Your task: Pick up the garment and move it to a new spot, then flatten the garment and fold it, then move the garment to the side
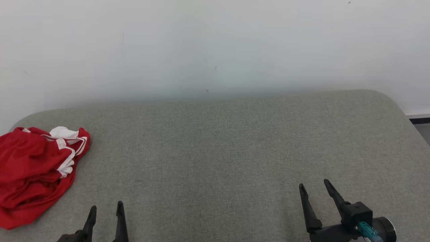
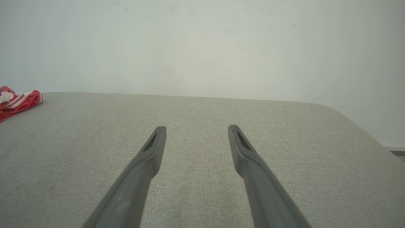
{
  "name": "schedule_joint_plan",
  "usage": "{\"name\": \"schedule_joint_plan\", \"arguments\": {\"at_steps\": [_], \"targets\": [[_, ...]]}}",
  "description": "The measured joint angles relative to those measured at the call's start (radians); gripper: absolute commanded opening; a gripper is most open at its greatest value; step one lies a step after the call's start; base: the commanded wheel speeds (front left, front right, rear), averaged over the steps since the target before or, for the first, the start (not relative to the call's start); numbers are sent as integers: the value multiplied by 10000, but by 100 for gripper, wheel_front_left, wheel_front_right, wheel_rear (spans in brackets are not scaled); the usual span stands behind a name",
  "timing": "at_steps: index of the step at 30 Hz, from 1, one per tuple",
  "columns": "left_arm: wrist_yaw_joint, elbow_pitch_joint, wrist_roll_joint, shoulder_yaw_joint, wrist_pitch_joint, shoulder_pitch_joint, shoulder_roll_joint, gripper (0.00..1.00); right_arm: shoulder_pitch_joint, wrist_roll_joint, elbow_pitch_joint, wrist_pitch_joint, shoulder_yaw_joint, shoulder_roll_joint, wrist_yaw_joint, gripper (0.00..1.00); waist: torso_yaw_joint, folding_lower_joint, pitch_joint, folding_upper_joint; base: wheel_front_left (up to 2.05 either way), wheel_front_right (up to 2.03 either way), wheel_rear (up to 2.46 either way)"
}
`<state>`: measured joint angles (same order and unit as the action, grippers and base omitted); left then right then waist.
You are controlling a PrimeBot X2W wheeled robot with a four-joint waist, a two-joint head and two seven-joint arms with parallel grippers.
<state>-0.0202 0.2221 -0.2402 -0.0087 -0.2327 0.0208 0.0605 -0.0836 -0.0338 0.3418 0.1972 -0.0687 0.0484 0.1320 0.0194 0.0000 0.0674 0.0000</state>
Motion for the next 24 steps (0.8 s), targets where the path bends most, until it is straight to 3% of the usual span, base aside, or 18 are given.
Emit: {"name": "schedule_joint_plan", "arguments": {"at_steps": [13, 24], "targets": [[-19, 56, 736, 38, -242, 51, -69, 100, 15, 989, 44, 234, -23, 4, 0, 100, 31, 0, 177, 0, 0, 0, 0], [4, 125, 577, 167, -311, 95, -86, 100, 33, 711, 40, 420, 2, 6, 0, 100, 9, 0, 148, 0, 0, 0, 0]]}}
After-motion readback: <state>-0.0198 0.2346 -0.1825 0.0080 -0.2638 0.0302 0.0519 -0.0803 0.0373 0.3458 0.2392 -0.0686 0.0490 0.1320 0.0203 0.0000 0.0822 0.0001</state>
